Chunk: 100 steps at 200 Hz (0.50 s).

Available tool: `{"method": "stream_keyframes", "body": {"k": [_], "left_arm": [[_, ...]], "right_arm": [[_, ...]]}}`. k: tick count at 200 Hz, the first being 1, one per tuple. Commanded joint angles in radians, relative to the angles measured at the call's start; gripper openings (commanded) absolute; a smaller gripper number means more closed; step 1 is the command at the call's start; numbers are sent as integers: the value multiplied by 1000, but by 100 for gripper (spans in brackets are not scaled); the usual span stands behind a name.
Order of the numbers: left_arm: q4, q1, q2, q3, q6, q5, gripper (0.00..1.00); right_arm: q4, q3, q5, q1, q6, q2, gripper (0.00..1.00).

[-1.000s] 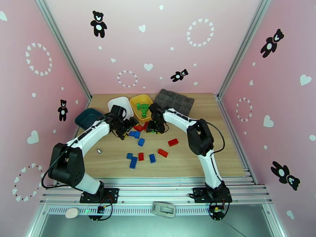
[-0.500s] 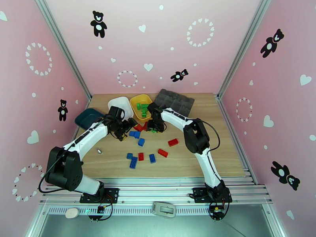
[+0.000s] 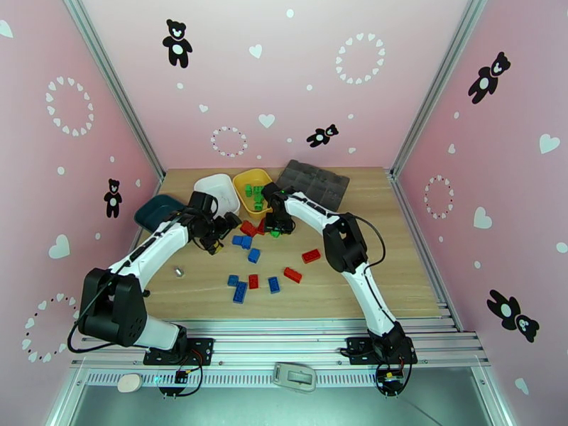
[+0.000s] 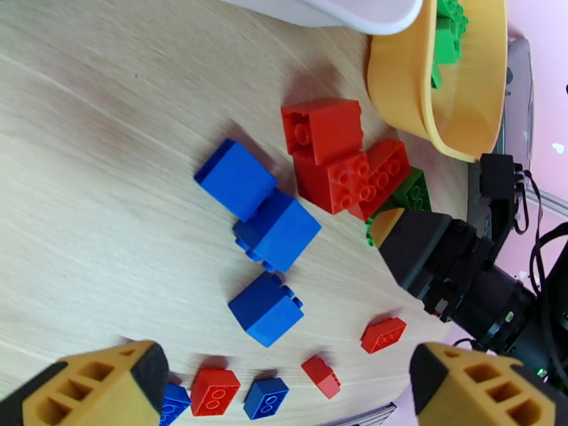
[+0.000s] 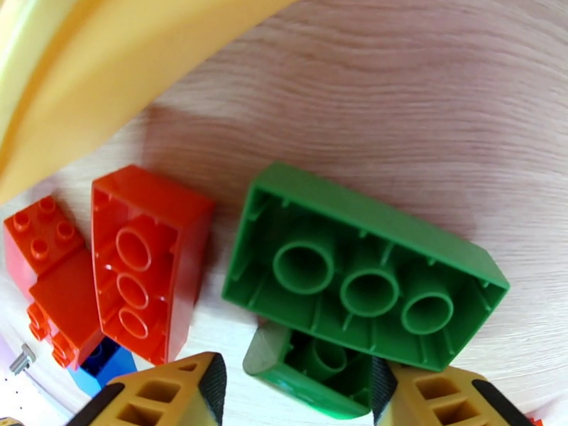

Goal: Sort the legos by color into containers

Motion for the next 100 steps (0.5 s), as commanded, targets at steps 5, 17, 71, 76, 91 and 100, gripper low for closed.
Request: {"method": "stream_keyframes", "body": {"k": [5,17,71,76,91,100], "left_arm": [[-29,13,-22,-4,29,26,96],[-32,16,-21,-1,35,29,96],[-29,16,10,30,49,37,96],[-26,14,16,34,48,39,96],[-14,5,38,51,39,43,96],[-3,-5,54,66,34,46,96]], "right_arm": [[-47,53,39,7,21,49,53],[-50,53,47,9,27,50,50],[-24,-44,72,14,37,-32,38],[-13,-67,71,14,39,-49,38],[12,-122,65,13,39,-101,36],[23,-145,60,14,36,-127,35]]}}
